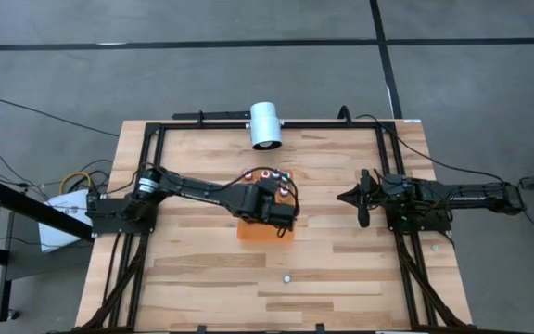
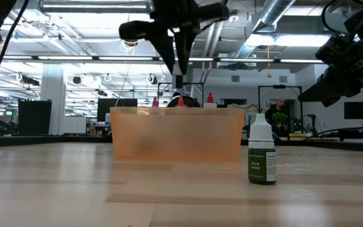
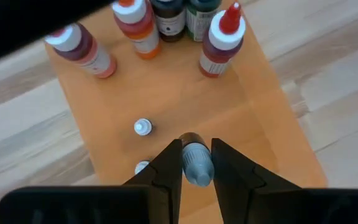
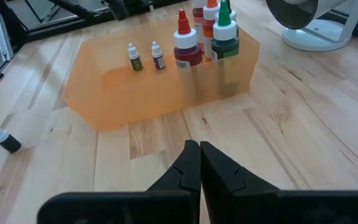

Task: Pick & Place food coloring
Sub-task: Put the small black food coloring bottle into the bin

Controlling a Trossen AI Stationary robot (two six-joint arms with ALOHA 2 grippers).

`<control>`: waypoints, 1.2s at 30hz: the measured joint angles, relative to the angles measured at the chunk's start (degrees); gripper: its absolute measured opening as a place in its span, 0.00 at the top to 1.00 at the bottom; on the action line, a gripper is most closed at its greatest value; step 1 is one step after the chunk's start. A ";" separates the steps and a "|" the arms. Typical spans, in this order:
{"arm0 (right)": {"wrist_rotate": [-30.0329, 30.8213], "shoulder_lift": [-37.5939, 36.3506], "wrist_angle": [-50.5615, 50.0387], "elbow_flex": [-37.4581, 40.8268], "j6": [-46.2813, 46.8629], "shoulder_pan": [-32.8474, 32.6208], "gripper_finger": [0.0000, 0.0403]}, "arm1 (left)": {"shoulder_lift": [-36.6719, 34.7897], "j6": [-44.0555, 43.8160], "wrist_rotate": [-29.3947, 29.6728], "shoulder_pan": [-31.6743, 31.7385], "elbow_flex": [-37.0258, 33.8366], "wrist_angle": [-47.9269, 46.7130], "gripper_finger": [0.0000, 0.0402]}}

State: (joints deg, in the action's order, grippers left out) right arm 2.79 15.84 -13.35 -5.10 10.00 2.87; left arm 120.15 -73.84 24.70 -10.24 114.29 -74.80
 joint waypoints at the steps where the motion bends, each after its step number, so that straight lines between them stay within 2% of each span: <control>1: 0.01 -0.02 -0.02 0.00 0.00 -0.01 1.00 | 0.01 0.10 -0.04 0.02 -0.80 0.73 0.84; 6: 0.01 -0.02 -0.10 0.00 0.00 -0.01 1.00 | 0.08 -0.62 -1.30 -0.28 -3.88 3.50 0.83; 16: -0.01 -0.01 -0.24 0.00 0.00 -0.01 1.00 | 0.03 -3.05 -3.97 -0.62 -14.86 19.22 0.83; 22: -0.01 0.00 -0.28 -0.02 0.00 -0.01 1.00 | 0.02 -5.42 -5.44 -0.61 -20.11 20.72 0.83; 36: 0.01 -0.01 -0.32 -0.02 0.02 0.00 1.00 | 0.68 -1.07 -5.34 2.82 -20.53 20.57 0.83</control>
State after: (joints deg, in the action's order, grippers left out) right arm 2.81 15.82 -13.67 -5.13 10.02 2.86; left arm 120.83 -74.91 19.36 -7.43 93.76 -54.24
